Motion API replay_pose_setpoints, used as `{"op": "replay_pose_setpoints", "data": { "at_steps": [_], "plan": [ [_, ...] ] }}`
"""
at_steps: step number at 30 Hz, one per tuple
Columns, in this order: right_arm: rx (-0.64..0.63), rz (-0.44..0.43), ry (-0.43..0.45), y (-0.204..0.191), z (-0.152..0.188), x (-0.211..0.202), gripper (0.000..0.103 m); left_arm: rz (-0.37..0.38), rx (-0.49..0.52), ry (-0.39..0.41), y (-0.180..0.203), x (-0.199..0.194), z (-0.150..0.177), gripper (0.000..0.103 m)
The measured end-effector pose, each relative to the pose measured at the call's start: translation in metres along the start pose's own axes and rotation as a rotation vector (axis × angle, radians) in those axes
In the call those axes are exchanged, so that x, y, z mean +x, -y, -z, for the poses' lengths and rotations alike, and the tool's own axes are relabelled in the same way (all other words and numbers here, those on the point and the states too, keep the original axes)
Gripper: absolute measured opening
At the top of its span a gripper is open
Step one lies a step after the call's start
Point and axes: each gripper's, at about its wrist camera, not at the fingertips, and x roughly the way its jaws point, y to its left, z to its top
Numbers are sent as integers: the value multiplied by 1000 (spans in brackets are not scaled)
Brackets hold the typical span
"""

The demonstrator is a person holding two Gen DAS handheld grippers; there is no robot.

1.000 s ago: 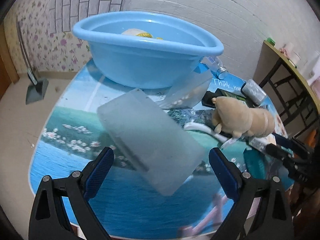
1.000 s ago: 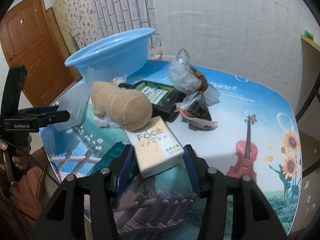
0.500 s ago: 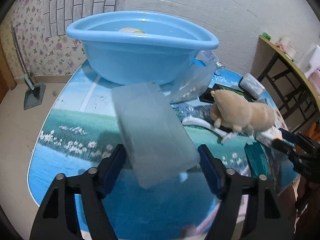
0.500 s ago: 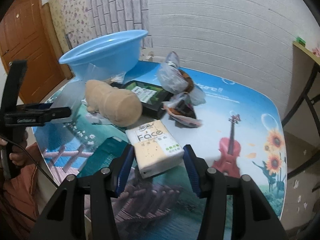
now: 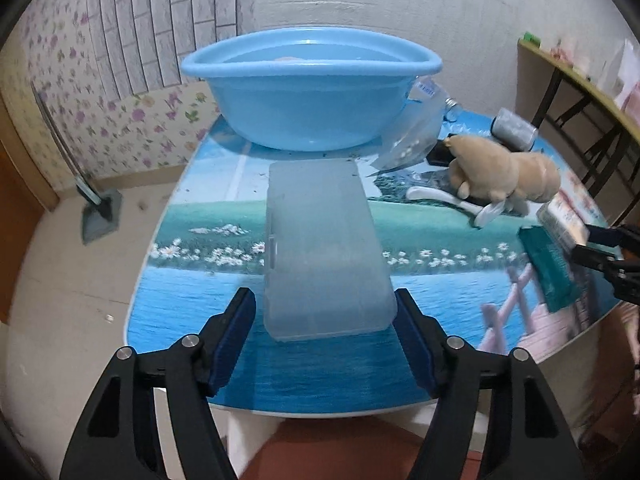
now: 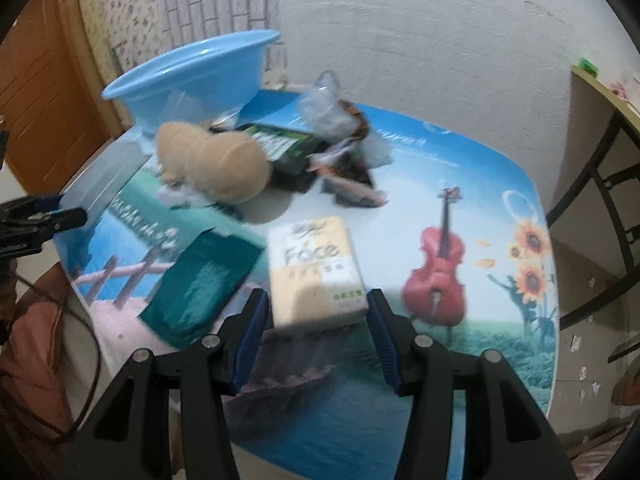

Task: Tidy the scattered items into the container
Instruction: 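Grasp the Face tissue pack with the right tool while the left tool holds the clear box, then carry the clear box and tissue pack toward the basin with both tools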

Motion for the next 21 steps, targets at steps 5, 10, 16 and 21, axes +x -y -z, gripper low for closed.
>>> {"op": "replay_pose_setpoints", "data": {
  "at_steps": [5,10,16,21],
  "plan": [
    [-31,-3,-7,-12,1,2,50,7,-1,10,3,8,-8,72],
    [17,-13,3,-2,-2,2,50,-5,-16,-3,5,24,-18,74],
    [28,-10,28,5,-2,-1,50,-8,-11,19,5,28,-20,80],
    [1,-11,60,6,-6,8,51,-13,-17,43,3,31,-21,82]
  ]
}}
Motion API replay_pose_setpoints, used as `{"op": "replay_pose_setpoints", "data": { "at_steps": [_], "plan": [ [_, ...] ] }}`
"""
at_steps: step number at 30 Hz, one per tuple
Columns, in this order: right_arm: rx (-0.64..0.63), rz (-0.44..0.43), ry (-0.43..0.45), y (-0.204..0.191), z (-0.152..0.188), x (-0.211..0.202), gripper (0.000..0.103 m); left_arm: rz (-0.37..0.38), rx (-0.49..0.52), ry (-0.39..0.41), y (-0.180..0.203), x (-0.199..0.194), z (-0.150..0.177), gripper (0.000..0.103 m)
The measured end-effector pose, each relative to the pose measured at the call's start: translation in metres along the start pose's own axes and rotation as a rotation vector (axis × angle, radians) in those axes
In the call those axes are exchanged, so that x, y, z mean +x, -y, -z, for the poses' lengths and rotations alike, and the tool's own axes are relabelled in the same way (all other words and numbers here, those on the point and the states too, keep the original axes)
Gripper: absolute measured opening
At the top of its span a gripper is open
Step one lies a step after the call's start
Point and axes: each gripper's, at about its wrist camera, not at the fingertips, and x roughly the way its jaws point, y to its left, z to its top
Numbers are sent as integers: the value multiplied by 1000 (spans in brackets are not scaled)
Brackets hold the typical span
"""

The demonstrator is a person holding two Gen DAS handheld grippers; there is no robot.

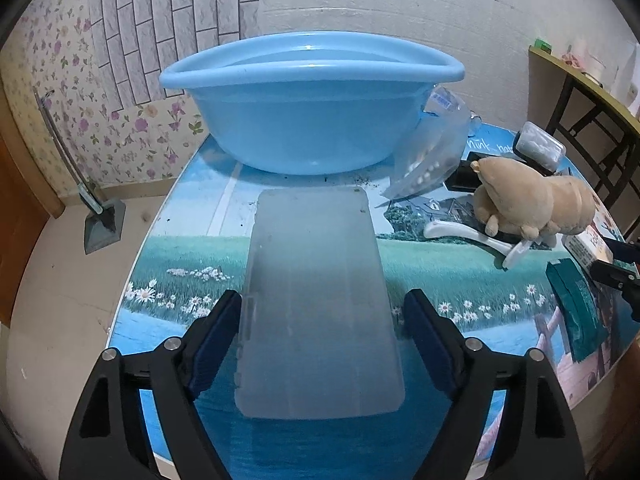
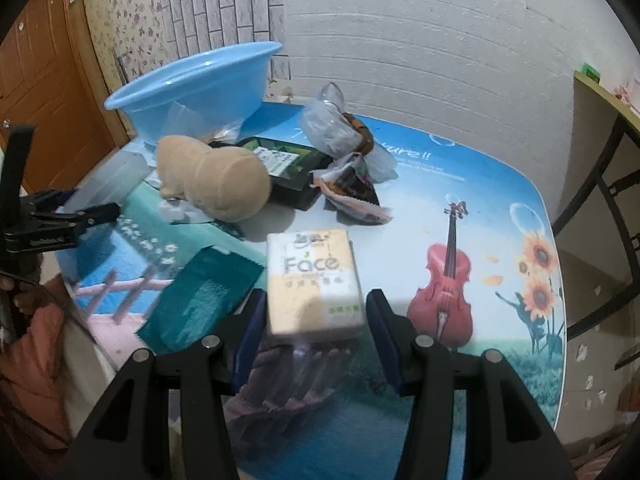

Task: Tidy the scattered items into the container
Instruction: 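Carry the clear box and tissue pack toward the basin with both tools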

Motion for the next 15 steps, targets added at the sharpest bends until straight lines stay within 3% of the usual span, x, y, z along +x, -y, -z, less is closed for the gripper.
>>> {"op": "replay_pose_setpoints", "data": {
  "at_steps": [2,3,4,5,10,15],
  "plan": [
    [8,-10,4,2,-1,4,51,10,-3,11,-1,-1,0,76],
    [14,-21,5,2,-1,6,51,10,-1,18,0,-2,0,65],
    [16,-26,8,3,-3,8,50,14,-2,21,-1,-3,0,62],
    [21,-30,24,3,-2,6,45,25,-3,19,-2,-3,0,62],
    [19,-42,101,5,-4,-13,45,38,-18,48,-3,-13,3,62],
    [1,-75,210,0,-13,-44,45,43,-19,127,-1,-43,-3,62]
  ]
}}
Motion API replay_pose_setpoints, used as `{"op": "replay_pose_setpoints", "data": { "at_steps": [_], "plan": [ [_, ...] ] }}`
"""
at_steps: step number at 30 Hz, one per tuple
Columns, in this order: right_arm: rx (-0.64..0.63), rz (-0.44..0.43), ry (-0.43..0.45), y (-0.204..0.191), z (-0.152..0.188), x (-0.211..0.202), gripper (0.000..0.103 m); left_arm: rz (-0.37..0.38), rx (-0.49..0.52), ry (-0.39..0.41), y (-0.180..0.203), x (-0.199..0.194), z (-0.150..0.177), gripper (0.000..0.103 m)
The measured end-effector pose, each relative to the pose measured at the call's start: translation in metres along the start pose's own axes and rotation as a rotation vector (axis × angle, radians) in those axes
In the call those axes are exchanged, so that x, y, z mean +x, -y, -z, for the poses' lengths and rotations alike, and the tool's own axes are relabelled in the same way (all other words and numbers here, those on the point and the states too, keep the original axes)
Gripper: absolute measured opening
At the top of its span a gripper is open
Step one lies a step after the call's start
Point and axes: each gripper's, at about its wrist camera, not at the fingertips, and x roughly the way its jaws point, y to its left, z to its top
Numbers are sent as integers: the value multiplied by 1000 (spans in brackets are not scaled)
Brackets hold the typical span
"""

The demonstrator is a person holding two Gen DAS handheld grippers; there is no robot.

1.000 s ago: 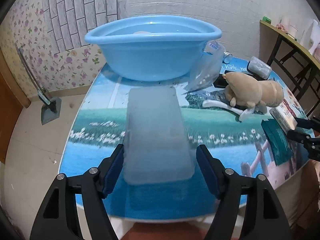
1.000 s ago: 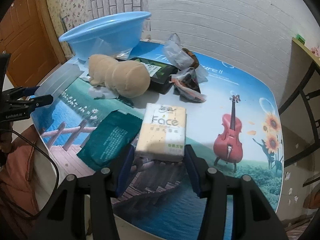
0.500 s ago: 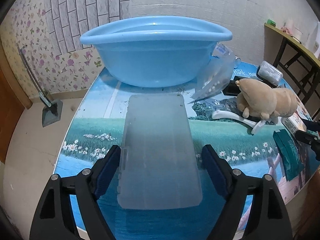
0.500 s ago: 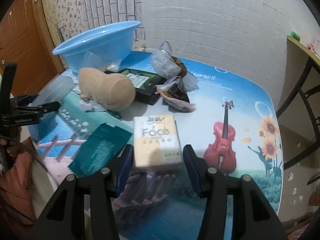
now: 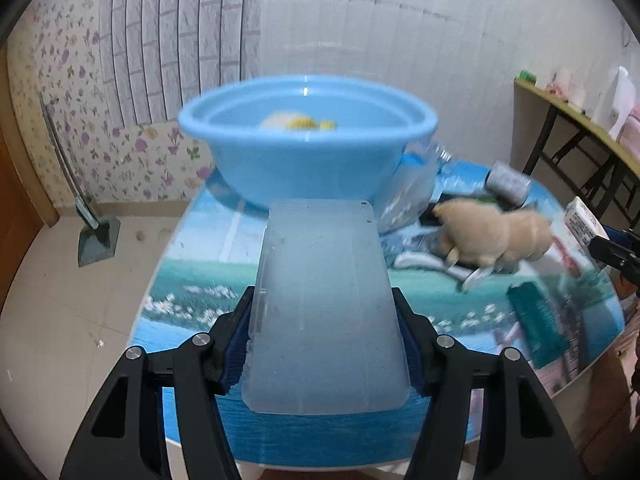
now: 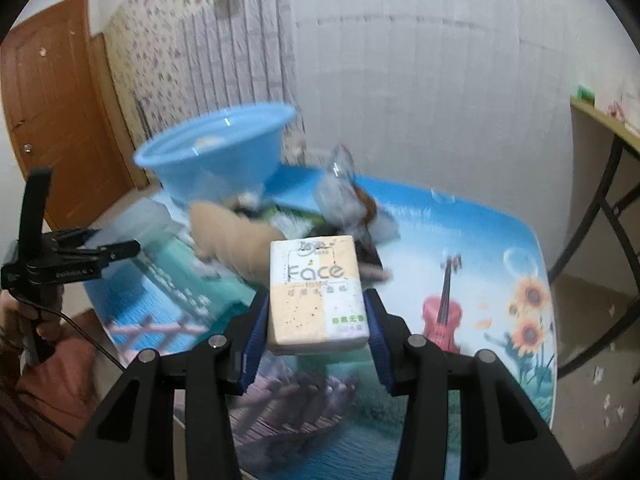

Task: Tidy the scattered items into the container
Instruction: 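Carry the clear box and tissue pack toward the basin with both tools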

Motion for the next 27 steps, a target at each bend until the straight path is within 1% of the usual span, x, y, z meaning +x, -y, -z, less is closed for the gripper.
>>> {"op": "replay_pose_setpoints", "data": {
  "at_steps": [2,3,5,8,11,17,20,23,27],
  "plan": [
    [-18,-17,33,-7,-7,-6,45,-8,19,32,3,-12,-5,62],
    [-28,-24,48,-11,-10,-10,45,-14,31,61,5,-21,-9,62],
    [-32,-48,60,-17,-17,-12,45,-10,37,102,6,-33,-15,62],
    [-13,-88,73,-21,-27,-11,45,6,30,138,7,-44,-22,62],
    [-34,-90,83,-27,-36,-7,45,14,15,161,5,-50,-31,62],
    [-82,-130,110,-42,-57,1,45,22,7,176,7,-48,-48,62],
    [-84,-152,120,-49,-73,11,45,9,6,183,3,-42,-56,62],
    [-70,-157,89,-58,-84,24,45,-2,3,176,-1,-32,-63,62],
    [-62,-194,63,-66,-99,45,45,-10,13,173,-3,-20,-74,62]
  ]
}}
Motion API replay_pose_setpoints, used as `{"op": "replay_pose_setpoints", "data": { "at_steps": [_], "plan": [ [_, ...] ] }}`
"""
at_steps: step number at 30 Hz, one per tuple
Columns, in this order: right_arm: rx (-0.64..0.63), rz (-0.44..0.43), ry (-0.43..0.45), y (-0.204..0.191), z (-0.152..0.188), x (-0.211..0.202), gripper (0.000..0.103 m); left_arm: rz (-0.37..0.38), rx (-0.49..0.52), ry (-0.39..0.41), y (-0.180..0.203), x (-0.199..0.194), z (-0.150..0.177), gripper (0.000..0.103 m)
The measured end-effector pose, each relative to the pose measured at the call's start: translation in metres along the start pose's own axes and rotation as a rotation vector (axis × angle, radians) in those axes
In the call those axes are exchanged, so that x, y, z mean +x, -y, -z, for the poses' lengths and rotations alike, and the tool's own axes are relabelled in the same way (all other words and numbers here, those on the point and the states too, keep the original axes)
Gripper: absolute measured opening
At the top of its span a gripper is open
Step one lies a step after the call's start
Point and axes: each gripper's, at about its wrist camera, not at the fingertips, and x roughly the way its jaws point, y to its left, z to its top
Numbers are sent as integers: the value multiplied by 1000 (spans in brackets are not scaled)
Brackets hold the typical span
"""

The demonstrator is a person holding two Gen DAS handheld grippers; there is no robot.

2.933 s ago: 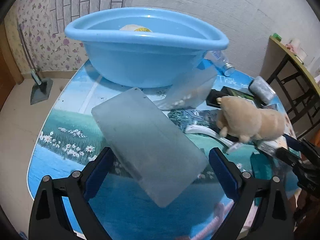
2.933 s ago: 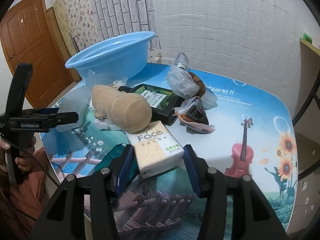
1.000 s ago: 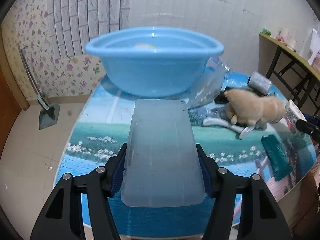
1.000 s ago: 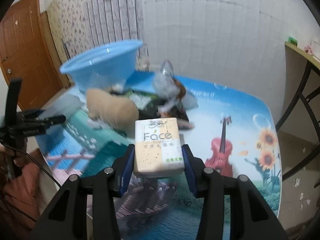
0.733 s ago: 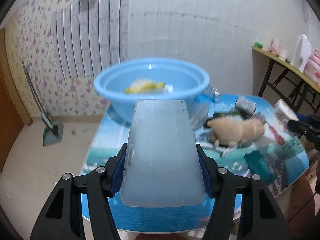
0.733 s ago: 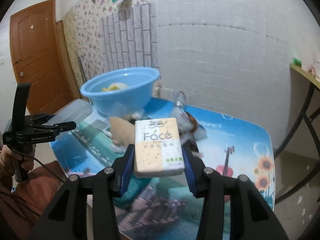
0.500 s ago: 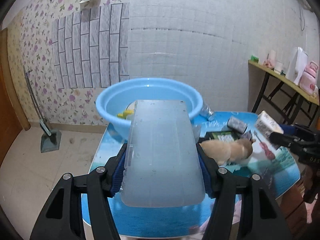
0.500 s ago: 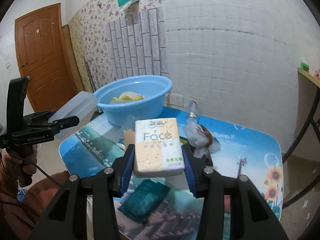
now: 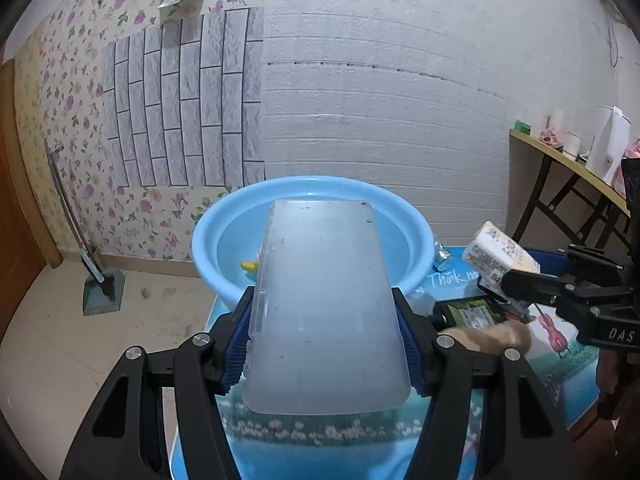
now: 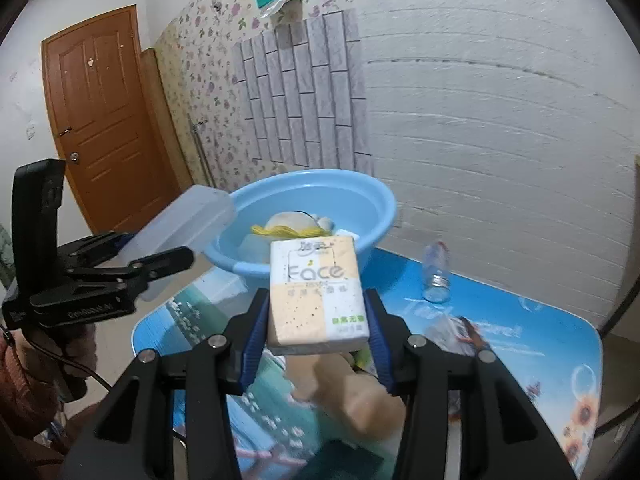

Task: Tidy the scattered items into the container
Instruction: 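Carry the clear box and tissue pack toward the basin with both tools, then open the left tool over the basin to drop the clear box while the right tool drops the tissue pack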

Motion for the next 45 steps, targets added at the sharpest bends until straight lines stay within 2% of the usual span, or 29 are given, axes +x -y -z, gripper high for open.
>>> {"op": "replay_pose_setpoints", "data": {
  "at_steps": [12,18,24,27,32,39,45],
  "plan": [
    [-36,-32,-53,-3,-27,64,45,-1,8,-19,-14,62,-33,62],
    [-37,-29,-83,2,-33,90,45,22,17,-17,-17,76,-38,62],
    [-26,-12,-88,3,-36,102,46,26,-5,-10,-22,69,-35,68],
    [-24,1,-93,0,-36,103,46,28,-17,-1,-23,57,-30,72],
    [-29,-4,-97,-6,-32,96,56,6,1,7,-19,40,-20,73],
    [-35,10,-104,-11,-16,71,56,-19,-8,-8,-19,27,-5,74],
    [16,32,-117,1,2,53,56,-29,-29,-41,-20,18,13,74]
  ]
}}
